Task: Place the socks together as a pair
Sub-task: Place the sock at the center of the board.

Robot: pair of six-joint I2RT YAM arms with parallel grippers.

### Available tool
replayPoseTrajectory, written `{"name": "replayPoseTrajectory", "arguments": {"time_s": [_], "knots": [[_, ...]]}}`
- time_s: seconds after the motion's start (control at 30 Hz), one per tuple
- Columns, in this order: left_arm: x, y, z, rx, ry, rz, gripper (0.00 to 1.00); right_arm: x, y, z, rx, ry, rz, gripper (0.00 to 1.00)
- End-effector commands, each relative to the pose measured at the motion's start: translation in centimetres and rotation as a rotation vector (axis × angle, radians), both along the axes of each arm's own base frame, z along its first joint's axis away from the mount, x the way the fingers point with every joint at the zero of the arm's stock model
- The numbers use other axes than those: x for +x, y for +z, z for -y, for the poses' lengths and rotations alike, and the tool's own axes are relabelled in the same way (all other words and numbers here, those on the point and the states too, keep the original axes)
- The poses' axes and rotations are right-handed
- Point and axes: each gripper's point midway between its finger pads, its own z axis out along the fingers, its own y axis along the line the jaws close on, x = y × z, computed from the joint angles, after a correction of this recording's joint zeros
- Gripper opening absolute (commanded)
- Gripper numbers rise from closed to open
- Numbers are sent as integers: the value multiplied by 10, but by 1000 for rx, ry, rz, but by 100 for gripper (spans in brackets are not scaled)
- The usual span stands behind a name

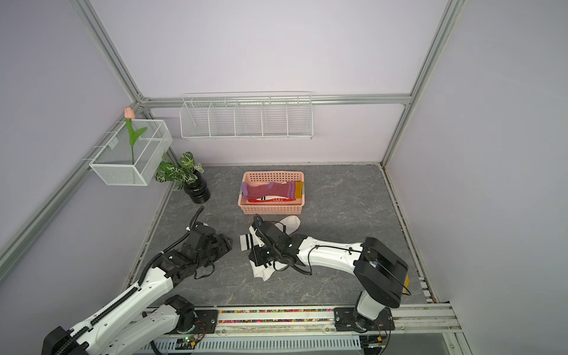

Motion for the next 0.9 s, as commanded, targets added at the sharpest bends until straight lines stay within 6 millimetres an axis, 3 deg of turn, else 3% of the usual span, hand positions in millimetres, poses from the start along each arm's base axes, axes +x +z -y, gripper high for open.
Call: {"name": "replayPoseTrajectory", "arguments": {"time_s": [0.0, 0.07, 0.13, 0.23, 0.3, 0.4, 0.47, 0.5, 0.63, 0.87], "knots": [[-10, -8, -22, 58, 81, -21, 69, 1, 36, -33, 138, 27, 10, 26], [-12, -8, -21, 49, 68, -20, 69, 6, 36, -27, 127, 3, 27, 28], [-12, -7, -13, 25, 31, -18, 69, 17, 33, -9, 88, -58, 48, 29], [-13, -6, 1, -18, -29, -35, 68, 43, 18, 41, 11, -194, 50, 33], [-15, -9, 11, -38, -55, -72, 67, 58, 4, 84, -87, -287, 57, 40], [-16, -9, 26, -17, -90, -102, 66, 69, -9, 135, -255, -339, 125, 47], [-16, -6, 34, -6, -105, -110, 65, 74, -16, 156, -302, -351, 119, 49], [-15, -5, 38, -9, -111, -108, 65, 71, -30, 169, -329, -354, 89, 50], [-12, -2, 50, -42, -127, -96, 65, 72, -53, 184, -334, -353, 23, 50], [-13, -2, 50, -44, -128, -99, 65, 69, -78, 171, -310, -324, -46, 49]]}}
